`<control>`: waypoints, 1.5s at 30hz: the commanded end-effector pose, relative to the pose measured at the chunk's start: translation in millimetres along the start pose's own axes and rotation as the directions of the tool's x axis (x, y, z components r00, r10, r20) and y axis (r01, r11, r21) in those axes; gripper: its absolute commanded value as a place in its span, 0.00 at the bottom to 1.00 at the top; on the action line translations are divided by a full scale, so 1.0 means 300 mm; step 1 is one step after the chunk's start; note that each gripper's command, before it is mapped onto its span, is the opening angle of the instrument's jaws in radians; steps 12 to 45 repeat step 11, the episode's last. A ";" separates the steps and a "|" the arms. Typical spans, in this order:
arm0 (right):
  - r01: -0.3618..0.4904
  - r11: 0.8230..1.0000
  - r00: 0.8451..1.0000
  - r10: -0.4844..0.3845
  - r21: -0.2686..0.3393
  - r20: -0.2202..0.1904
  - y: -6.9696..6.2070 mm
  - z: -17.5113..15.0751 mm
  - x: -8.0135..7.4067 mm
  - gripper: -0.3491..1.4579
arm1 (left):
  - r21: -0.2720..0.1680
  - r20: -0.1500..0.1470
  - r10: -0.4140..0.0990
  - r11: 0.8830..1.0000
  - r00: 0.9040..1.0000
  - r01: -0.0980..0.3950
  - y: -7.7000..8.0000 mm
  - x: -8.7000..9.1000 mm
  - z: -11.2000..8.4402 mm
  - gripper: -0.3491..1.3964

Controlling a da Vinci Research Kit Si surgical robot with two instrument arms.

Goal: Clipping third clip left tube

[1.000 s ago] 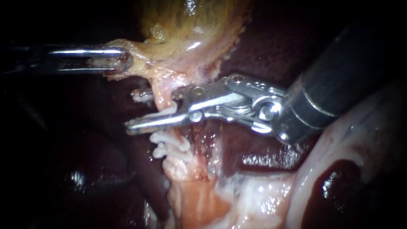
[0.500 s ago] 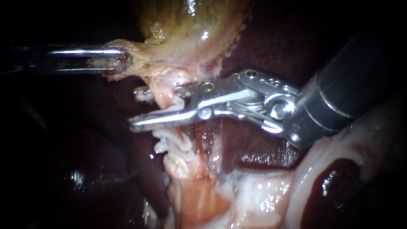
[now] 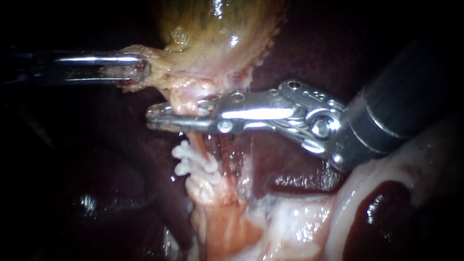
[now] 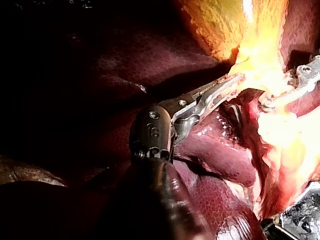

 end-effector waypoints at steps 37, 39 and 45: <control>0.001 1.000 1.000 -0.001 0.002 0.008 0.0018 -0.001 -0.0009 0.00 | 0.001 0.000 0.000 1.000 1.000 0.000 -0.0002 -0.0001 0.0002 0.00; 0.001 1.000 1.000 -0.001 0.002 0.008 0.0018 -0.001 -0.0009 0.00 | 0.001 0.000 0.000 1.000 1.000 0.000 -0.0002 -0.0001 0.0002 0.00; 0.001 1.000 1.000 -0.001 0.002 0.008 0.0018 -0.001 -0.0009 0.00 | 0.001 0.000 0.000 1.000 1.000 0.000 -0.0002 -0.0001 0.0002 0.00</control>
